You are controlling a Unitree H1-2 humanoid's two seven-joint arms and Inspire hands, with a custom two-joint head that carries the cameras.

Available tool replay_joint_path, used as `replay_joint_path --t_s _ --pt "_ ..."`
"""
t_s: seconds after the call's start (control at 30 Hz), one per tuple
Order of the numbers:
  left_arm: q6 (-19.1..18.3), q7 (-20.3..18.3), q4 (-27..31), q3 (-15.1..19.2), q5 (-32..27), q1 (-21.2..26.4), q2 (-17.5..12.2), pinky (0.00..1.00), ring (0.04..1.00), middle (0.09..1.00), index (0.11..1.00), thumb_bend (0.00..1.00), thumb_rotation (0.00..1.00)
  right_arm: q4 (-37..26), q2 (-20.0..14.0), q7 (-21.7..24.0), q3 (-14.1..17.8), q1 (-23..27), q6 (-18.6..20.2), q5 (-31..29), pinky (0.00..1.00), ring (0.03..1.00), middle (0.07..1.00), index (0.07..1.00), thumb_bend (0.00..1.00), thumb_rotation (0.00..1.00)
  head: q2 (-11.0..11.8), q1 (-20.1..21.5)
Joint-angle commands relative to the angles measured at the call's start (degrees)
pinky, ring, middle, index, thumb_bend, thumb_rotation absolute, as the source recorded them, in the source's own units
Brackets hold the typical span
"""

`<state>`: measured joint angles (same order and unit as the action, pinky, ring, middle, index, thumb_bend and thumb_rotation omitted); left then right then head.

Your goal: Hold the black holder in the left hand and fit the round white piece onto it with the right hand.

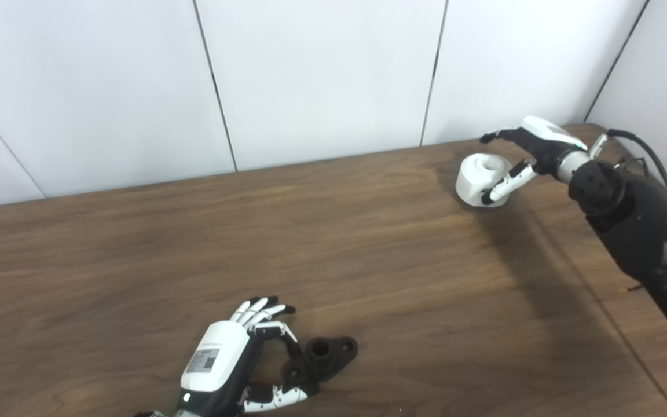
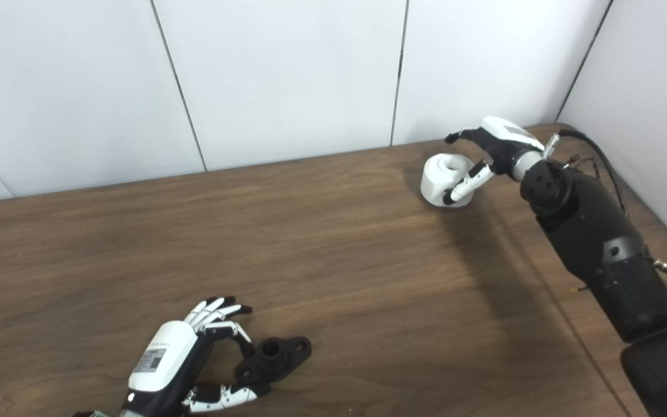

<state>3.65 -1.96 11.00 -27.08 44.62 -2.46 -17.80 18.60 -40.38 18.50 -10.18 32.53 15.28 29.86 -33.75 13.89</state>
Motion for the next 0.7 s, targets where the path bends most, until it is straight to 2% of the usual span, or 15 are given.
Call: replay_joint_path --t_s 0.0,0.1,0.3,0.4,0.67 --pt "-1.7 -5.1 -1.9 -2.3 2.9 -2.8 -0.9 0.96 0.925 0.838 0.489 0.51 0.06 -1.2 -2.2 0.4 0.6 3.4 0.5 0.5 0.91 0.959 0.923 0.828 0.93 0.20 -0.4 0.3" --pt "-1.6 -4.9 -1.4 -2.1 3.0 -2.9 -1.2 0.94 0.919 0.835 0.489 0.51 0.06 -1.7 -2.7 1.3 0.3 3.3 0.7 1.0 0.89 0.951 0.915 0.809 0.92 0.18 -0.7 0.7" --pt "-3.3 -6.9 0.3 -1.9 3.3 -2.8 -1.4 0.94 0.923 0.836 0.489 0.51 0.06 -2.1 -3.7 1.8 -0.2 3.3 0.1 2.5 0.94 0.941 0.893 0.773 0.91 0.19 -1.7 0.3" --pt "-4.1 -7.7 0.9 -1.8 3.0 -2.7 -1.5 0.95 0.926 0.839 0.489 0.51 0.06 -2.1 -3.9 1.6 -0.1 3.5 0.3 3.0 0.91 0.934 0.890 0.767 0.92 0.19 -2.0 0.2" --pt "-4.5 -8.1 1.1 -1.4 2.8 -2.3 -1.7 0.96 0.926 0.838 0.489 0.51 0.06 -1.9 -3.8 1.9 -0.1 4.0 1.4 3.7 0.93 0.945 0.903 0.767 0.91 0.19 -2.6 0.0"
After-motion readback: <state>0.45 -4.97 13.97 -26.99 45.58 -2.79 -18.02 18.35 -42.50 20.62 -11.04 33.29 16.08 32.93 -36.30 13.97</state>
